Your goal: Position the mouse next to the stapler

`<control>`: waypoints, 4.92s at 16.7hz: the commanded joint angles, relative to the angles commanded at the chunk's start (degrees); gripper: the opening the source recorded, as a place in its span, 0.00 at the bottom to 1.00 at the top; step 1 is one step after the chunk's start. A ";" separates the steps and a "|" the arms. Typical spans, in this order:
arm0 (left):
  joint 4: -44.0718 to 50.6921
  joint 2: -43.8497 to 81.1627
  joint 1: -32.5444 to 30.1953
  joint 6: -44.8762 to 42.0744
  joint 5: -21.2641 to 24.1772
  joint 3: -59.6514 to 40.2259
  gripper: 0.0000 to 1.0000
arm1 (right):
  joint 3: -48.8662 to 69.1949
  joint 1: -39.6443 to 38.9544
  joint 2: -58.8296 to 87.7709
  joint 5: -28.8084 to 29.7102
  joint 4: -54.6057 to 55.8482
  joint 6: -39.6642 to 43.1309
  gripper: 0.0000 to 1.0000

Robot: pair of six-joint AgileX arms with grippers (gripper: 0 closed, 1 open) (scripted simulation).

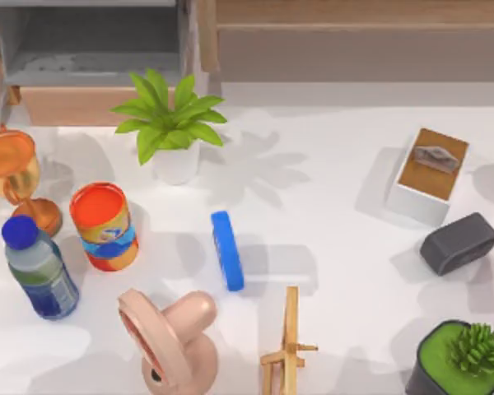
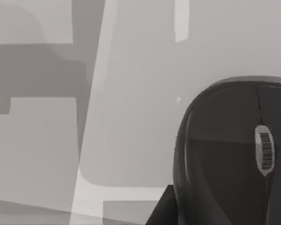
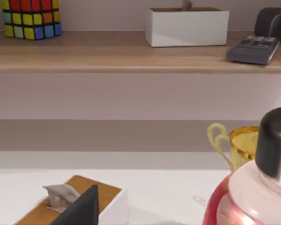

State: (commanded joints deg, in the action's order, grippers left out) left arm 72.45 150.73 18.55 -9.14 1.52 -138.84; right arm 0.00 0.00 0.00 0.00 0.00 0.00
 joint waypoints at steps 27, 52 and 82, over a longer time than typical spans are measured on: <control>-1.69 -26.05 -51.52 46.03 -4.64 16.17 0.00 | 0.00 0.00 0.00 0.00 0.00 0.00 1.00; -8.32 -18.22 -68.07 58.18 -5.78 25.73 0.00 | 0.00 0.00 0.00 0.00 0.00 0.00 1.00; -10.12 -16.05 -68.18 58.23 -5.65 28.09 0.75 | 0.00 0.00 0.00 0.00 0.00 0.00 1.00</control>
State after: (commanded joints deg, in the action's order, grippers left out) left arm 62.33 134.68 -49.63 49.09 -4.13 -110.75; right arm 0.00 0.00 0.00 0.00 0.00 0.00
